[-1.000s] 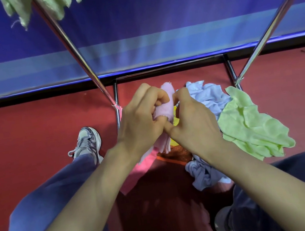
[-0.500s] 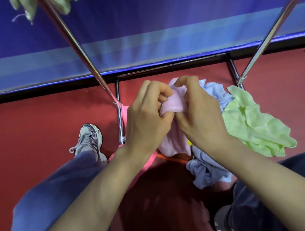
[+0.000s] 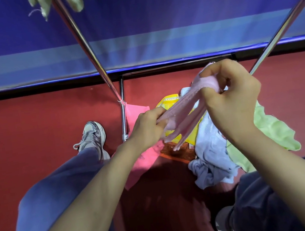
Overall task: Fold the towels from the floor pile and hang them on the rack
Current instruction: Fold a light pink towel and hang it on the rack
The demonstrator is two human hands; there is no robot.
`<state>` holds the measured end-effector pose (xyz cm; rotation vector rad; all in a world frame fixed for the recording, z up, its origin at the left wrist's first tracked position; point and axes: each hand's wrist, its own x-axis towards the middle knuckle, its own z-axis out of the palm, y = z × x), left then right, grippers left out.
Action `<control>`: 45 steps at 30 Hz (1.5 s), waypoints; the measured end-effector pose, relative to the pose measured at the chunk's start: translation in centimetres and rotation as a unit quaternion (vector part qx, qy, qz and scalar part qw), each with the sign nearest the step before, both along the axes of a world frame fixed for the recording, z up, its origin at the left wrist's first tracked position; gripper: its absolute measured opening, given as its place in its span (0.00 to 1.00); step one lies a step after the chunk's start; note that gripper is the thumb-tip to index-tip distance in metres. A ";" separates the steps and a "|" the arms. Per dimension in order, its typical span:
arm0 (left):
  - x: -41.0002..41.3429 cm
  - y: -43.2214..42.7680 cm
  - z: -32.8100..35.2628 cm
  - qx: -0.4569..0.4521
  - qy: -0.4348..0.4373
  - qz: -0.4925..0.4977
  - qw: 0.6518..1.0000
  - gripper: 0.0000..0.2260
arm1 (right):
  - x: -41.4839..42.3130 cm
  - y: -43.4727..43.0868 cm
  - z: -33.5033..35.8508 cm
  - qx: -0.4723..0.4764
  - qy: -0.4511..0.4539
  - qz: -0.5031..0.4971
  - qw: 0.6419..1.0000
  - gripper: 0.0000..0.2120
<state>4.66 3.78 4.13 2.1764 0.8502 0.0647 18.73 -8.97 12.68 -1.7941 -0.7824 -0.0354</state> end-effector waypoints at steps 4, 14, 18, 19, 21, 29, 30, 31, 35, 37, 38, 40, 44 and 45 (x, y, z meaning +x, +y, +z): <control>-0.2 -0.7 0.2 0.031 -0.007 -0.070 0.997 0.08 | 0.6 -0.2 0.2 0.010 0.035 -0.019 0.999 0.10; 0.0 -2.7 0.1 0.220 -0.110 -0.025 0.969 0.13 | 0.4 -0.2 1.3 0.046 0.084 -0.033 0.995 0.10; 0.0 -3.1 -0.5 0.324 -0.133 -0.124 0.928 0.10 | 0.5 -0.2 1.3 0.053 0.103 -0.042 0.992 0.10; 0.1 -3.3 -0.6 0.332 -0.126 -0.133 0.925 0.14 | 0.4 -0.2 1.3 0.053 0.104 -0.042 0.992 0.09; 0.5 -3.8 -0.8 0.310 -0.087 -0.125 0.939 0.18 | 0.1 -0.1 1.4 0.058 0.100 -0.034 0.993 0.09; 1.6 -3.4 0.5 0.068 -0.168 -0.009 0.983 0.17 | -1.1 0.0 1.6 0.057 0.057 0.029 0.996 0.09; 1.7 -3.2 0.5 0.034 -0.187 -0.005 0.982 0.17 | -1.0 0.0 1.6 0.057 0.055 0.030 0.996 0.09; 1.8 -3.1 0.7 0.018 -0.189 -0.002 0.982 0.17 | -0.8 -0.1 1.7 0.057 0.055 0.029 0.996 0.08; 1.9 -3.4 0.5 0.066 -0.150 -0.017 0.986 0.23 | -0.8 -0.2 1.6 0.060 0.057 0.037 0.996 0.10; 1.8 -3.6 0.1 0.071 -0.133 -0.019 0.988 0.20 | -1.1 -0.2 1.6 0.055 0.048 0.046 0.996 0.10; 1.8 -3.6 -0.2 0.077 -0.125 -0.019 0.989 0.18 | -1.2 -0.1 1.6 0.054 0.044 0.051 0.996 0.10; 1.7 -3.3 -0.5 0.102 -0.113 -0.020 0.988 0.15 | -1.0 -0.2 1.5 0.049 0.038 0.049 0.997 0.09; 1.3 -2.4 -0.8 0.128 -0.131 0.012 0.983 0.06 | 0.6 -0.5 1.7 0.057 0.054 0.002 0.997 0.09; 1.3 -2.3 -0.8 0.123 -0.135 0.016 0.983 0.07 | 0.9 -0.6 1.8 0.063 0.058 -0.010 0.996 0.09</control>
